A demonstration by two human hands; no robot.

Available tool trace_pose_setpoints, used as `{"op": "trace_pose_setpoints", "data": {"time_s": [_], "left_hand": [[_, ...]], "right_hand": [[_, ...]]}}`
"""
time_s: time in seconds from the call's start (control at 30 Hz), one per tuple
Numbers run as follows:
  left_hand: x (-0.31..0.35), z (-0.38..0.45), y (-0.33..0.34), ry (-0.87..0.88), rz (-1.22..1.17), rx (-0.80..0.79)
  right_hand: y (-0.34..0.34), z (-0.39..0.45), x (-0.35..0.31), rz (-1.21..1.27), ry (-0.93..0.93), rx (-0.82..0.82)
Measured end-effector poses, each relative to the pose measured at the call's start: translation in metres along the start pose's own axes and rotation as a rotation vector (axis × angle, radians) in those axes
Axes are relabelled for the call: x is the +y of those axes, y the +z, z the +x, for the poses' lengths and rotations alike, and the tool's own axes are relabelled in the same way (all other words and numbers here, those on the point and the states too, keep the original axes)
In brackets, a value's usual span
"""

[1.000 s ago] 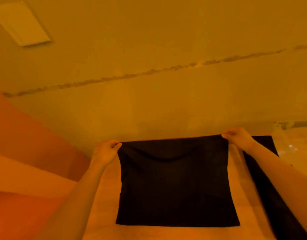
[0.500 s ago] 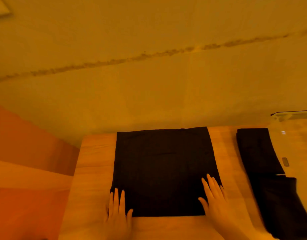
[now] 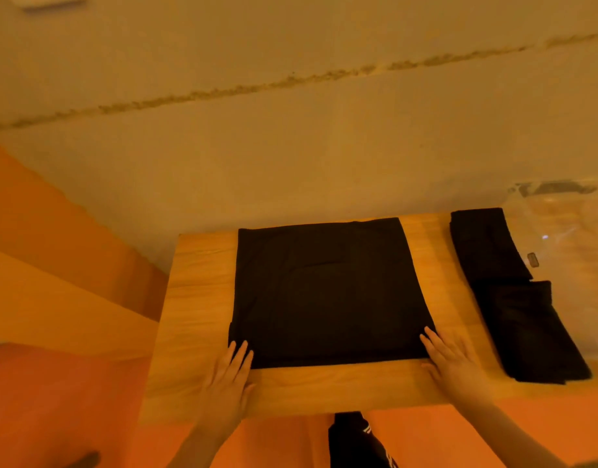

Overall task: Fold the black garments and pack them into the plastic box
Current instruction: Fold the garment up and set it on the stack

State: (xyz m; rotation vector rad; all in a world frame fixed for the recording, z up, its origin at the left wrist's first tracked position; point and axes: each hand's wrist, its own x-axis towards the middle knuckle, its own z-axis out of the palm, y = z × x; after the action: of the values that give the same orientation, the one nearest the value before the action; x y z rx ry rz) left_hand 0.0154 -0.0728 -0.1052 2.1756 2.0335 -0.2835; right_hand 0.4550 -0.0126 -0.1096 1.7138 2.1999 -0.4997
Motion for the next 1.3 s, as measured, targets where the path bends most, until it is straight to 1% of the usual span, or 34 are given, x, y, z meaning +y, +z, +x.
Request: {"op": "trace_pose_setpoints", "data": {"time_s": [0.03, 0.07, 0.1, 0.13, 0.2, 0.23, 0.3, 0.33, 0.37, 0.43, 0.5, 0.57, 0.67, 0.73, 0.83, 0.93, 1.13, 1.23, 1.3], "left_hand": [[-0.004, 0.003, -0.001, 0.082, 0.032, 0.003], [-0.008, 0.008, -0.004, 0.150, 0.031, 0.034], [-0.012, 0.014, -0.010, 0.154, 0.014, 0.028], [-0.014, 0.018, -0.013, 0.135, 0.006, -0.020], [-0.020, 0.024, -0.017, 0.068, -0.056, 0.006], [-0.020, 0.024, -0.024, 0.079, -0.048, 0.039], [-0.016, 0.030, -0.040, 0.047, -0.175, 0.055], [-0.014, 0.035, -0.052, -0.013, -0.263, 0.029], [-0.014, 0.040, -0.065, -0.070, -0.367, 0.049], [-0.020, 0.057, -0.104, -0.135, -0.509, 0.136], [-0.027, 0.074, -0.163, -0.141, -0.560, 0.316], [-0.036, 0.093, -0.228, -0.112, -0.575, 0.486], [-0.050, 0.113, -0.321, -0.060, -0.512, 0.676], [-0.061, 0.116, -0.366, -0.024, -0.457, 0.730], [-0.067, 0.107, -0.415, -0.001, -0.436, 0.769], [-0.068, 0.095, -0.446, -0.004, -0.456, 0.824], [-0.073, 0.070, -0.461, -0.011, -0.450, 0.884], [-0.079, 0.057, -0.457, -0.016, -0.455, 0.839], [-0.080, 0.050, -0.447, 0.002, -0.410, 0.742]], "right_hand": [[-0.001, 0.001, 0.002, -0.041, -0.009, 0.004], [-0.006, 0.001, 0.000, -0.072, -0.021, 0.045], [-0.011, 0.001, -0.002, -0.108, -0.011, 0.108], [-0.018, -0.001, -0.006, -0.146, 0.010, 0.182], [-0.026, 0.003, -0.012, -0.179, -0.008, 0.338], [-0.031, 0.004, -0.014, -0.162, -0.029, 0.380], [-0.042, 0.008, -0.012, -0.071, -0.054, 0.379], [-0.049, 0.011, -0.009, 0.036, -0.032, 0.338], [-0.062, 0.014, -0.007, 0.164, 0.012, 0.341], [-0.111, 0.016, -0.008, 0.409, 0.091, 0.370], [-0.177, 0.020, -0.009, 0.538, 0.071, 0.456], [-0.248, 0.022, -0.012, 0.558, 0.007, 0.601], [-0.342, 0.016, -0.016, 0.573, -0.052, 0.722], [-0.389, 0.005, -0.020, 0.552, -0.066, 0.782], [-0.435, -0.012, -0.023, 0.484, -0.082, 0.853], [-0.462, -0.028, -0.027, 0.437, -0.087, 0.942], [-0.474, -0.054, -0.040, 0.409, -0.078, 0.995], [-0.468, -0.061, -0.043, 0.393, -0.066, 0.972], [-0.458, -0.065, -0.048, 0.358, -0.070, 0.893]]}}
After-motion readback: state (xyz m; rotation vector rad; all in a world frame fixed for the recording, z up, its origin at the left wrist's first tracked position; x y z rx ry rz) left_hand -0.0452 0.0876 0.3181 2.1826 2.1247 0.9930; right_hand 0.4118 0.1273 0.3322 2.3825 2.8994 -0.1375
